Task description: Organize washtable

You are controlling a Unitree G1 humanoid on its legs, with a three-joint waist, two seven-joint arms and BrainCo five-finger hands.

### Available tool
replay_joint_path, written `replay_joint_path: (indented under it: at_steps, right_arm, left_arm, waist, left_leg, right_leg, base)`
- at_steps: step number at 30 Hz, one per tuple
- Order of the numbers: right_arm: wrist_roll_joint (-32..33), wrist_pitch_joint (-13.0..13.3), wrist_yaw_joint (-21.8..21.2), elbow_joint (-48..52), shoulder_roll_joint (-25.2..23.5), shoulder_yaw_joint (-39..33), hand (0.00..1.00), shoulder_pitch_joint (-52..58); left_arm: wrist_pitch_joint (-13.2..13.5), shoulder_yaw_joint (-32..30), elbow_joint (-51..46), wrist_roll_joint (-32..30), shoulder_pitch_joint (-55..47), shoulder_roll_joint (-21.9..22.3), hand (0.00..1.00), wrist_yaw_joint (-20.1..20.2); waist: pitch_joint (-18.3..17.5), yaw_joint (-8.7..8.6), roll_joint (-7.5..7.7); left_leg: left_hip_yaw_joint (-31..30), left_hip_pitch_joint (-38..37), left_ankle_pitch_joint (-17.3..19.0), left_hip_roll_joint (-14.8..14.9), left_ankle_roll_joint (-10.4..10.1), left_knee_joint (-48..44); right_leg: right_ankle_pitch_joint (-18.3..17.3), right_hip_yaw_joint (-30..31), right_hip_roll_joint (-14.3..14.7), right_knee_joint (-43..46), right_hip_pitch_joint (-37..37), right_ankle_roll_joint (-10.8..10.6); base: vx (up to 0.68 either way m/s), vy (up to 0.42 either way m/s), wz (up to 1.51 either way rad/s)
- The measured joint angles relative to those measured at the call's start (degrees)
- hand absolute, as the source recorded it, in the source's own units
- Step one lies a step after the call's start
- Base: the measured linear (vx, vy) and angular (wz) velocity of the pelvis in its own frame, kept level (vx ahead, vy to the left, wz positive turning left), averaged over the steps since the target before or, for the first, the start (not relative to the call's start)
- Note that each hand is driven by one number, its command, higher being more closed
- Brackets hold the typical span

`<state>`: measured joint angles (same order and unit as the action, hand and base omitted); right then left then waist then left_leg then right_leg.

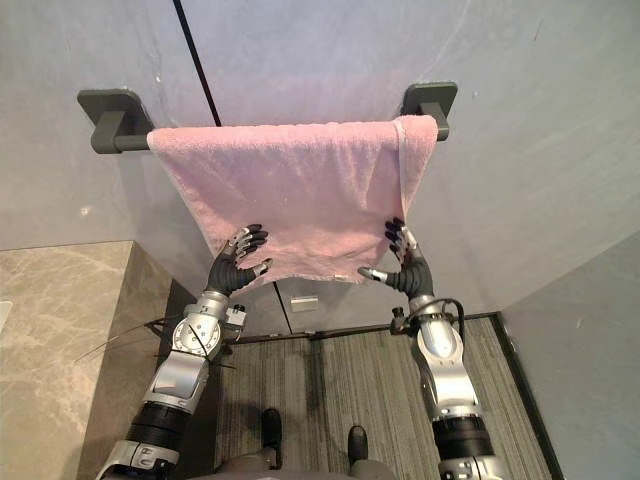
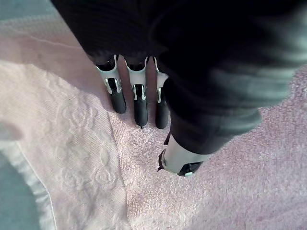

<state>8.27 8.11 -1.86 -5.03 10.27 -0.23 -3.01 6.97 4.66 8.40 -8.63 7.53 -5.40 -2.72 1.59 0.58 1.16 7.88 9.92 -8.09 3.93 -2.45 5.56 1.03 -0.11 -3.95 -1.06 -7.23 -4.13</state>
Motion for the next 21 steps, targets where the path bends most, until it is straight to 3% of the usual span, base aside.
replay_joint_path:
  at_steps: [5,14,19,21]
  right_arm:
    - [-0.69,-0.15,-2.35,-3.68,-1.66,-1.07,0.0,6.88]
    - [-2.03,-2.83,-5.78,-27.8,-6.16,-5.9,0.0,19.98]
    - [-4.43,-4.21,-5.68,-40.07,-6.29,-7.81,0.0,18.55]
    - [-7.07,-4.49,-3.46,-40.96,-6.17,-8.13,0.0,17.15]
  left_arm:
    - [0.09,-0.63,3.5,0.2,-6.14,0.73,0.0,1.66]
    - [-0.29,-8.21,32.28,0.19,-17.99,0.95,0.0,5.29]
    - [0.01,-18.06,43.66,0.72,-17.55,3.15,0.0,4.85]
    - [-0.21,-20.8,44.64,0.7,-17.0,4.22,0.0,3.82]
  waist:
    - [0.01,-0.2,-0.02]
    - [0.0,-0.28,0.0]
    - [0.26,0.28,-0.41]
    - [0.39,0.34,-0.57]
  left_leg:
    - [-0.18,-1.44,0.11,0.17,-0.13,0.05]
    - [-0.84,-4.06,1.44,0.19,-0.97,0.36]
    - [-0.6,-3.75,1.43,0.29,-0.98,0.34]
    - [0.02,-3.15,1.48,0.52,-1.13,0.32]
  right_leg:
    - [-0.01,-0.08,0.38,-0.23,1.48,0.02]
    - [-1.05,-0.9,0.28,-0.52,4.15,-0.13]
    - [-1.36,-1.48,0.22,0.95,4.05,-0.05]
    - [-2.8,-1.92,0.21,4.18,2.54,0.2]
  base:
    - [0.01,-0.002,-0.01]
    - [-0.03,0.005,0.05]
    - [-0.01,0.001,0.07]
    - [-0.03,0.001,0.07]
